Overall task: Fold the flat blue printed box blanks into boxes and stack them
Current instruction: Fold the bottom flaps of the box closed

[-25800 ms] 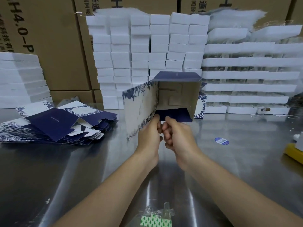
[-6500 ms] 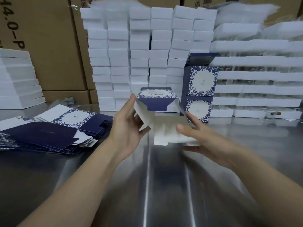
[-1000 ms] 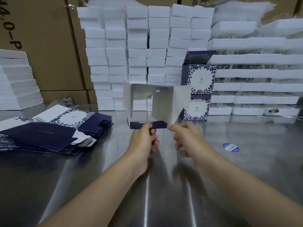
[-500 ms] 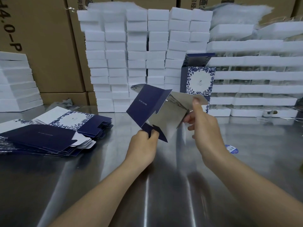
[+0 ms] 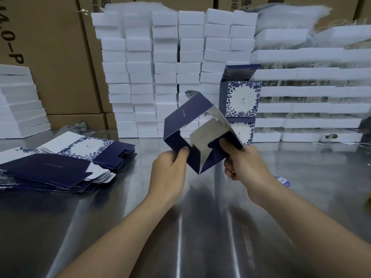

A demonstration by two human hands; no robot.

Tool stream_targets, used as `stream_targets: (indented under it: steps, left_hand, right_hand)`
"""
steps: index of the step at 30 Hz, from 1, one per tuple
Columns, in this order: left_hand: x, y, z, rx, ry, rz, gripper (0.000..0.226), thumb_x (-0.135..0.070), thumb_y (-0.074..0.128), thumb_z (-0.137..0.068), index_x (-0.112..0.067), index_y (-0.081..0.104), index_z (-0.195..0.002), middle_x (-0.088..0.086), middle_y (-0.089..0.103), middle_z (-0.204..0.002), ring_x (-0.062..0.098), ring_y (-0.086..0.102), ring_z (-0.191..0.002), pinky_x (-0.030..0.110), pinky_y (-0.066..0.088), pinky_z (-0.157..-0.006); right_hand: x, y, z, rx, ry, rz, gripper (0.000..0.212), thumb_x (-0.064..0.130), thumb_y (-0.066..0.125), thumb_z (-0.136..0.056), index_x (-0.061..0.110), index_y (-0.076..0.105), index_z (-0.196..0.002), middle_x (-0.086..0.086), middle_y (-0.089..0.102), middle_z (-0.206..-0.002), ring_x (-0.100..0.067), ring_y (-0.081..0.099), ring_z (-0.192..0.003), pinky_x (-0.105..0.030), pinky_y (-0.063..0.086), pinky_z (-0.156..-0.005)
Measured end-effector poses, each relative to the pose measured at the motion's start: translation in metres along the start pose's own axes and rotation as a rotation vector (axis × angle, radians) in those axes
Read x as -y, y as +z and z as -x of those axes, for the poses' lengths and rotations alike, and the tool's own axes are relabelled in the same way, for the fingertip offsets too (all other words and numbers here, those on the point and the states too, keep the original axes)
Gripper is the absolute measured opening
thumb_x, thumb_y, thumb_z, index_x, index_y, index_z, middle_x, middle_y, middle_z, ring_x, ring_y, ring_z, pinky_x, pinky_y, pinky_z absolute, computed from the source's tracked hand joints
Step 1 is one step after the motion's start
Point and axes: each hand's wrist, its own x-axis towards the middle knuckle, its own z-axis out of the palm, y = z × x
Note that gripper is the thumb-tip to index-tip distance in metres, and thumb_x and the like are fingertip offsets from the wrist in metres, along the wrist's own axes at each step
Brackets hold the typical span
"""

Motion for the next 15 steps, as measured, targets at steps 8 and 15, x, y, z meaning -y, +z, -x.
stream_targets:
  steps: [8,15]
  left_hand:
    - [-0.005,0.018,0.017,0.334,-0.264,0.241,0.036,-0.044,0.064,-0.100,-0.018,0.055,-0.076,-0.006,0.047,-0.062,0.015,0.052,-0.054,0.023,0.034,-0.048]
    - [-0.012,0.018,0.013,0.248,-0.355,0.548,0.027,-0.023,0.062,-0.099,-0.016,0.052,-0.075,0.000,0.046,-0.061,0.012,0.047,-0.052,0.022,0.030,-0.044]
  right_hand:
    - [0.002,0.010,0.004,-0.122,0.073,-0.144,0.034,0.026,0.054,-0.105,0.016,0.071,-0.077,0.001,0.045,-0.051,-0.013,0.042,-0.042,-0.030,0.035,-0.054]
    - [0.004,0.019,0.011,0.081,0.156,-0.158,0.050,0.045,0.062,-0.097,0.025,0.053,-0.052,-0.002,0.047,-0.055,-0.014,0.046,-0.047,-0.027,0.034,-0.052]
